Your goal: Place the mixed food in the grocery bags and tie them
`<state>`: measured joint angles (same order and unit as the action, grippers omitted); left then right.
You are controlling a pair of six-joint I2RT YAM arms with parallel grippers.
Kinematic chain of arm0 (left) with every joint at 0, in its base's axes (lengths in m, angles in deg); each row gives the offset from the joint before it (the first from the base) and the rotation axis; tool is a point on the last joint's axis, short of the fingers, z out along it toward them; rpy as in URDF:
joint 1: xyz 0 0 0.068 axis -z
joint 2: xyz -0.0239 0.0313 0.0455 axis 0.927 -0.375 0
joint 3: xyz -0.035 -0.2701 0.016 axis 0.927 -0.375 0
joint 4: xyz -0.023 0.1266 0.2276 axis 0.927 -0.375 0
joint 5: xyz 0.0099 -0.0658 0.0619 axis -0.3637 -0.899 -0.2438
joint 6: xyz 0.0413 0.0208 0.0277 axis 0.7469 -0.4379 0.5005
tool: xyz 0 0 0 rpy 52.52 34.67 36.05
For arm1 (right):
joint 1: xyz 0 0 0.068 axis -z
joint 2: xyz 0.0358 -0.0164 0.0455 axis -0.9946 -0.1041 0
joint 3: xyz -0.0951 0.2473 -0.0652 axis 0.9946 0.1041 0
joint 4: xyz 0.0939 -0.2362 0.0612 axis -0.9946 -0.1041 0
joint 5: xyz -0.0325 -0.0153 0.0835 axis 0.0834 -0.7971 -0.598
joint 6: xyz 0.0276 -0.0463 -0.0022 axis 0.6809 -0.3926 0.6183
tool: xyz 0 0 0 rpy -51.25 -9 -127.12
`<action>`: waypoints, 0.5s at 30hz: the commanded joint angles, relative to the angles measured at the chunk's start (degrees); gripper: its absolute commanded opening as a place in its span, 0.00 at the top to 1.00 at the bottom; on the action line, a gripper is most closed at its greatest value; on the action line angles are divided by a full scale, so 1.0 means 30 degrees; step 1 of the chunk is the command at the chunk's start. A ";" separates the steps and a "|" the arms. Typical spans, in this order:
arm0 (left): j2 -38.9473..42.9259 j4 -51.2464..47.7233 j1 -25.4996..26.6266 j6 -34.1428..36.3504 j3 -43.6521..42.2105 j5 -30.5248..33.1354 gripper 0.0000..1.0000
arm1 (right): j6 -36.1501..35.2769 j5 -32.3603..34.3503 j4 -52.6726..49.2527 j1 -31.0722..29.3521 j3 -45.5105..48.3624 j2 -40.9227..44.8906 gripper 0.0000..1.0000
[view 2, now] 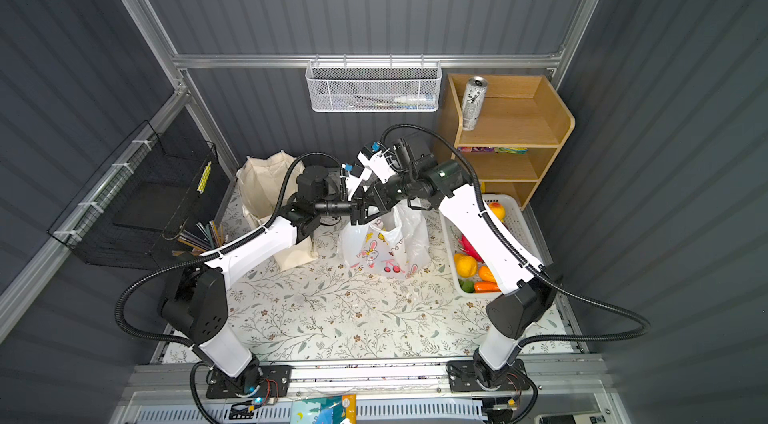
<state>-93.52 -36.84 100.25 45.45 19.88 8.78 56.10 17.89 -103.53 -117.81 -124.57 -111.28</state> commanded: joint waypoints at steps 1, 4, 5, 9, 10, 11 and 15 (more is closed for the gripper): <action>0.0662 0.2204 -0.0006 -0.1276 -0.0508 0.0406 0.49 | 0.0204 -0.0290 -0.0146 -0.0074 0.0403 0.0092 1.00; 0.0504 0.4383 -0.0013 -0.2752 -0.1142 0.0872 0.53 | 0.0281 -0.0386 -0.0035 -0.0060 0.0654 0.0178 1.00; 0.0406 0.5068 -0.0024 -0.3169 -0.1297 0.0975 0.54 | 0.0338 -0.0422 0.0044 -0.0071 0.0736 0.0211 1.00; 0.0062 0.6522 -0.0007 -0.4228 -0.1672 0.1123 0.60 | 0.0386 -0.0381 0.0193 -0.0053 0.1100 0.0417 1.00; 0.0047 0.6613 -0.0015 -0.4305 -0.1714 0.1193 0.63 | 0.0398 -0.0388 0.0200 -0.0066 0.1159 0.0446 1.00; 0.0020 0.6739 -0.0009 -0.4375 -0.1792 0.1221 0.68 | 0.0408 -0.0379 0.0181 -0.0054 0.1207 0.0473 1.00; 0.0001 0.6475 -0.0025 -0.4256 -0.1797 0.1354 0.89 | 0.0482 -0.0269 0.0233 -0.0021 0.1095 0.0565 0.94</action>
<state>-93.52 -21.87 100.29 34.12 14.02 10.99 57.14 18.39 -99.58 -117.37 -122.08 -110.95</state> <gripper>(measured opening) 0.142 0.054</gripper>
